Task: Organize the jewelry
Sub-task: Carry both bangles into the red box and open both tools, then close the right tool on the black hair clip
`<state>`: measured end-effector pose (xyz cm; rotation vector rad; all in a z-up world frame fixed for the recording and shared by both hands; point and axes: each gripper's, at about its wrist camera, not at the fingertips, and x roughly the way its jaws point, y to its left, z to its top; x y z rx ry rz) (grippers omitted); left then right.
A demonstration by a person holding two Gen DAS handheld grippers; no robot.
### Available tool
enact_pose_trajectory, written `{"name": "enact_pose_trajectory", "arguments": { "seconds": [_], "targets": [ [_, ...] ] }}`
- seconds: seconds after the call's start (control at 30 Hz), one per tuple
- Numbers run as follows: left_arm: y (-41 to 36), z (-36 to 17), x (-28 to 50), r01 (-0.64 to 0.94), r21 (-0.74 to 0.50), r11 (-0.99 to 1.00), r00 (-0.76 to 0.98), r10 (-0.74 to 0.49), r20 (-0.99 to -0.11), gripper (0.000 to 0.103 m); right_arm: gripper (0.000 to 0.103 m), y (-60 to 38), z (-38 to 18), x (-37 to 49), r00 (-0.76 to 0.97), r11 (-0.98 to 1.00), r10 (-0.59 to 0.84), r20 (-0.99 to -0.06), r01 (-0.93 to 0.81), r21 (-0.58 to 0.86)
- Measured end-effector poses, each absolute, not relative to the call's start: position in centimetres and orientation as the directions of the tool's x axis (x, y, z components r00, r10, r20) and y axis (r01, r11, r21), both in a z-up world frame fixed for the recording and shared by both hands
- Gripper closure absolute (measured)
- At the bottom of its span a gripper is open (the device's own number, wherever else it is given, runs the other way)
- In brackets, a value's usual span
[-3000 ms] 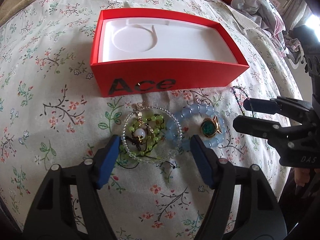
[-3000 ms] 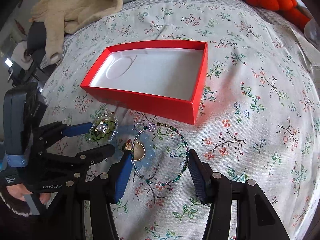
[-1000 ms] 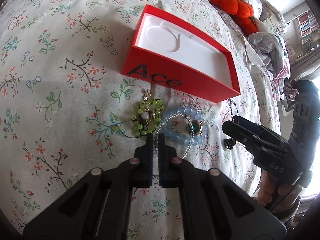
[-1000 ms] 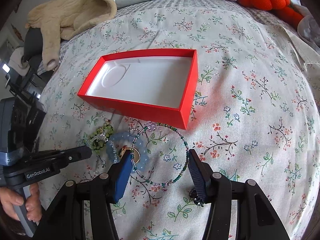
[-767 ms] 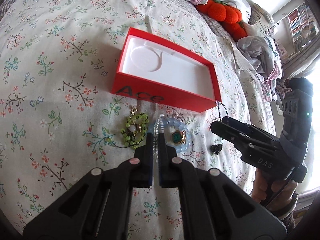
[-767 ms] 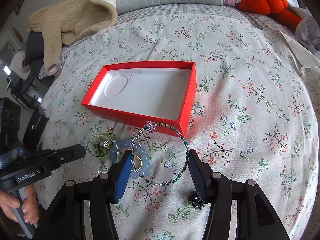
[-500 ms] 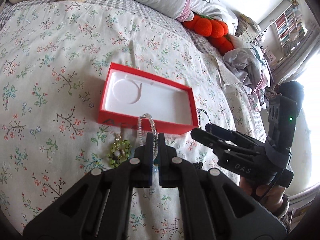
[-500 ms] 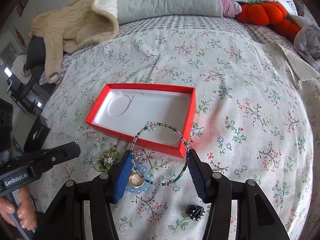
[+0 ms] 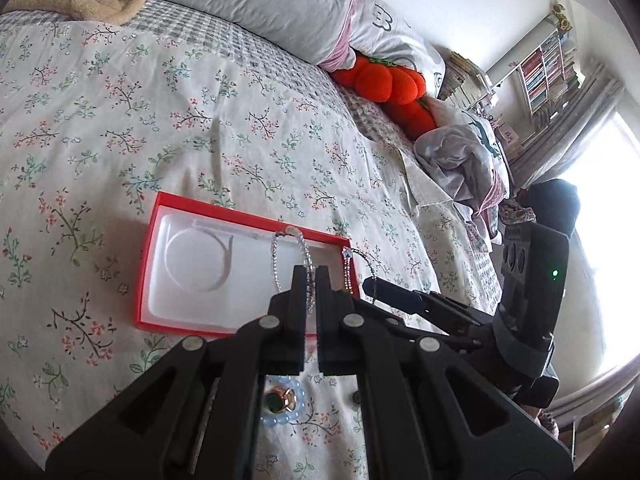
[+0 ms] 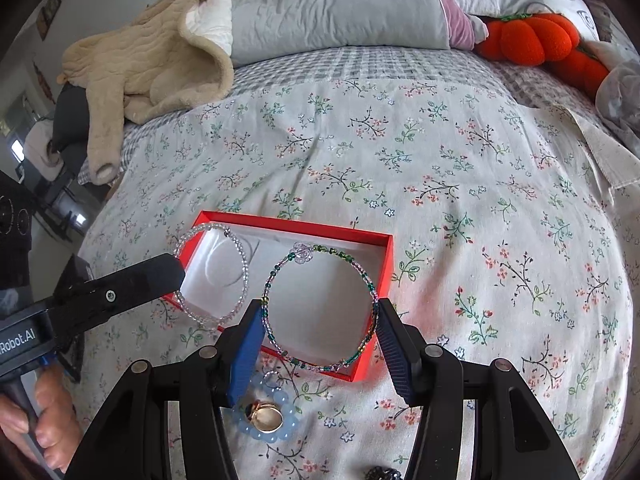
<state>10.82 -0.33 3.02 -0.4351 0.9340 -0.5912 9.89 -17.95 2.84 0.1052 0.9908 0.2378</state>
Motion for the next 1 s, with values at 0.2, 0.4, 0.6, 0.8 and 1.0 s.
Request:
{"name": "enact_pose_trajectory", "arguments": {
  "seconds": [0.2,0.4,0.6,0.8,1.0],
  "targets": [
    [0.5,1.0,11.8,0.199,-0.507,0.838,0.475,-0.536,-0.698,0.098,0.047,-18.0,1.9,10.8,0.521,0.973,0.231,-0.821,-0.138,0.186],
    [1.2,0.2,12.1,0.163,-0.439,0.883,0.496,-0.459,-0.738,0.098,0.047,-17.4,1.7,11.1,0.529,0.982,0.187,-0.828,-0.135,0.135],
    [1.1,0.2,12.1,0.16,-0.386,0.909,0.515,-0.41,-0.753,0.098,0.045,-16.8,1.5,11.3,0.54,0.987,0.144,-0.829,-0.136,0.083],
    [1.4,0.9,11.7,0.147,-0.362,0.921,0.533,-0.382,-0.755,0.073,0.035,-17.2,1.8,11.4,0.543,0.983,0.177,-0.821,-0.13,0.127],
    [1.9,2.1,10.6,0.153,-0.32,0.935,0.541,-0.35,-0.765,0.055,0.034,-17.5,2.9,10.5,0.553,0.981,0.19,-0.811,-0.141,0.134]
  ]
}}
